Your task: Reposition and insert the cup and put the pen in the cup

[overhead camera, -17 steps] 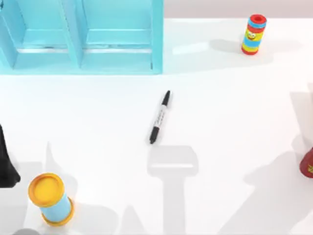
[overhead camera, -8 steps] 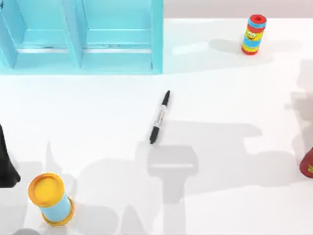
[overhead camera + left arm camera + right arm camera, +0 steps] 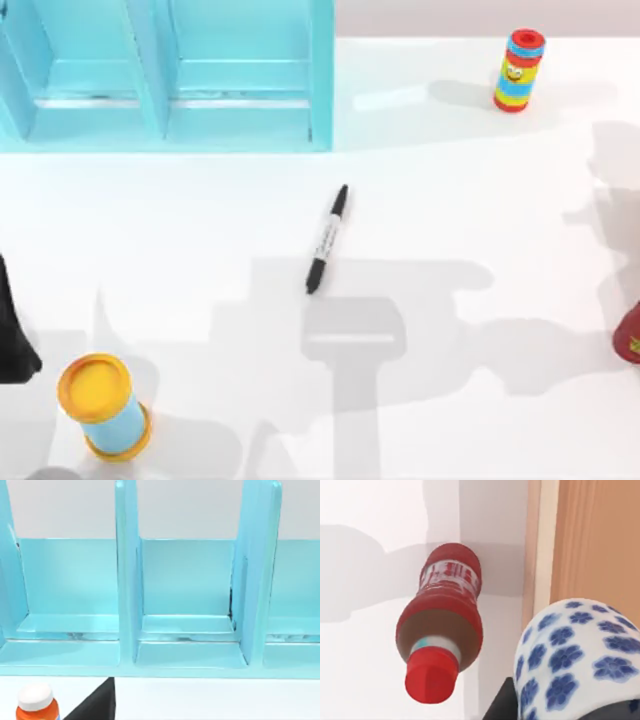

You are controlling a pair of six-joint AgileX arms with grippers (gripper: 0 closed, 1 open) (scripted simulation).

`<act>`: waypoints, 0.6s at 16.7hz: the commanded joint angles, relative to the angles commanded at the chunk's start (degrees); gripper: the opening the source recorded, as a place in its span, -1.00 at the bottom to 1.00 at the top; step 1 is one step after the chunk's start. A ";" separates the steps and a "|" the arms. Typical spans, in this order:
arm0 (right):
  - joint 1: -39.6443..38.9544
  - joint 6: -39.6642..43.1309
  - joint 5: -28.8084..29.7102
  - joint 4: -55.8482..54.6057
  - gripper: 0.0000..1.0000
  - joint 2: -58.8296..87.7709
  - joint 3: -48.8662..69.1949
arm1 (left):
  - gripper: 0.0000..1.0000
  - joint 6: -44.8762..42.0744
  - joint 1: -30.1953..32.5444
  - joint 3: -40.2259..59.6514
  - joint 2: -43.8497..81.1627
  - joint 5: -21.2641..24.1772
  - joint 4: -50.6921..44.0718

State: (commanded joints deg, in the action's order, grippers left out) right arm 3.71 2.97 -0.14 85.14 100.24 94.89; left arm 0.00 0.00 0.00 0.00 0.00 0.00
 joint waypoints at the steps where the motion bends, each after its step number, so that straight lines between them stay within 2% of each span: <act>1: -0.71 -0.58 0.15 -0.52 -1.00 0.29 0.65 | 1.00 0.00 0.00 0.00 0.00 0.00 0.00; 5: -7.71 -6.77 1.14 -4.75 -1.00 3.74 5.57 | 1.00 0.00 0.00 0.00 0.00 0.00 0.00; 10: -17.88 -19.10 1.35 -9.68 -1.00 12.82 10.13 | 1.00 0.00 0.00 0.00 0.00 0.00 0.00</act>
State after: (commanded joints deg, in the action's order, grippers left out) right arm -14.17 -16.13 1.21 75.45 113.06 105.03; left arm 0.00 0.00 0.00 0.00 0.00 0.00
